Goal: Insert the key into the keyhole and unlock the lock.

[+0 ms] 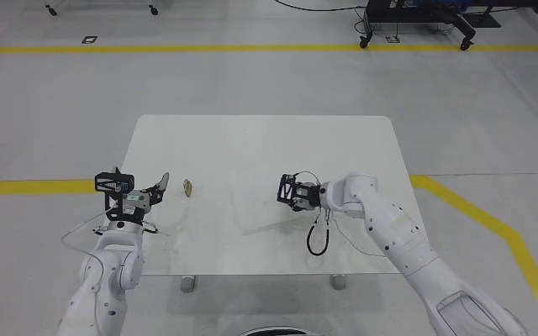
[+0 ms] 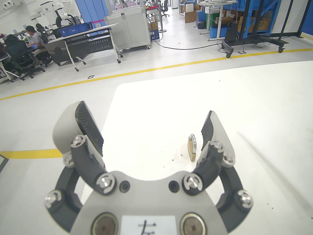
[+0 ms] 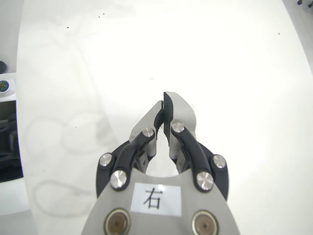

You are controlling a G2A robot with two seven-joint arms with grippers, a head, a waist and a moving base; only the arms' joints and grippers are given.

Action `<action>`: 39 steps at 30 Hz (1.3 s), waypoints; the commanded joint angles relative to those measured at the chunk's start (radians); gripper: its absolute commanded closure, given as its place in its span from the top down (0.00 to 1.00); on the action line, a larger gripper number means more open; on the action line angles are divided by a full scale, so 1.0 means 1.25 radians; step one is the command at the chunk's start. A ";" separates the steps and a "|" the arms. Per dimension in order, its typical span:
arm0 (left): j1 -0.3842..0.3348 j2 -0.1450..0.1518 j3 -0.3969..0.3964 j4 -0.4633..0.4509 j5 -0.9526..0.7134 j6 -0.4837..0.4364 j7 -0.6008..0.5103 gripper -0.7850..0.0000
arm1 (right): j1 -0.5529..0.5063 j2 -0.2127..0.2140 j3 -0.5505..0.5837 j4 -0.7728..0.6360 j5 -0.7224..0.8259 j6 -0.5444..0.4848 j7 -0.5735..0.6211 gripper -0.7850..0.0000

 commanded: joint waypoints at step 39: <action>0.000 0.000 0.000 0.000 0.000 0.000 0.000 1.00 | 0.010 0.009 -0.019 0.049 -0.043 0.019 -0.033 0.43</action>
